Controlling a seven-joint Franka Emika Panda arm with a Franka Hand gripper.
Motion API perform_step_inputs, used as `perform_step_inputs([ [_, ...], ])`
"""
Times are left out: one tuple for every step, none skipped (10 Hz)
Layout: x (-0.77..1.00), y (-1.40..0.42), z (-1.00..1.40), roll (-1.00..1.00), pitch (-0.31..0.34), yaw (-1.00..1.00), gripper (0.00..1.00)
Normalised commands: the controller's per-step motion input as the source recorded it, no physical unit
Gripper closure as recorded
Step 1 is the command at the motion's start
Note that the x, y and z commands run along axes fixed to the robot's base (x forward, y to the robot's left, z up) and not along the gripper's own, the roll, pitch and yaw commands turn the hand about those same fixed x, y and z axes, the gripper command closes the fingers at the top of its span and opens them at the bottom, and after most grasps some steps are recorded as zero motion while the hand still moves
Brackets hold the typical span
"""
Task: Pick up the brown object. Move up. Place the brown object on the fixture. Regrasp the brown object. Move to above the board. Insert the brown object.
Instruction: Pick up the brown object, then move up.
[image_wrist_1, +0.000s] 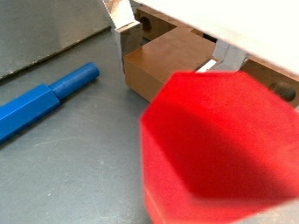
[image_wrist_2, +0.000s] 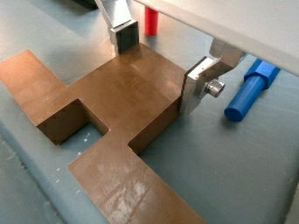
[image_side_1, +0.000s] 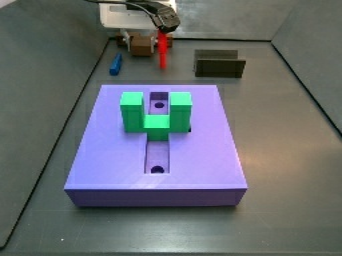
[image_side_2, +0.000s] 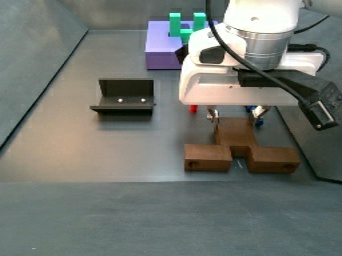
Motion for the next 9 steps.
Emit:
perform_step_inputs([
  [0.0, 0.0, 0.0, 0.0, 0.0, 0.0, 1.0],
  [0.0, 0.0, 0.0, 0.0, 0.0, 0.0, 1.0],
  [0.0, 0.0, 0.0, 0.0, 0.0, 0.0, 1.0],
  [0.0, 0.0, 0.0, 0.0, 0.0, 0.0, 1.0],
  [0.0, 0.0, 0.0, 0.0, 0.0, 0.0, 1.0],
  [0.0, 0.0, 0.0, 0.0, 0.0, 0.0, 1.0],
  [0.0, 0.0, 0.0, 0.0, 0.0, 0.0, 1.0],
  [0.0, 0.0, 0.83, 0.0, 0.0, 0.0, 1.0],
  [-0.01, -0.01, 0.83, -0.01, 0.016, 0.04, 1.0],
])
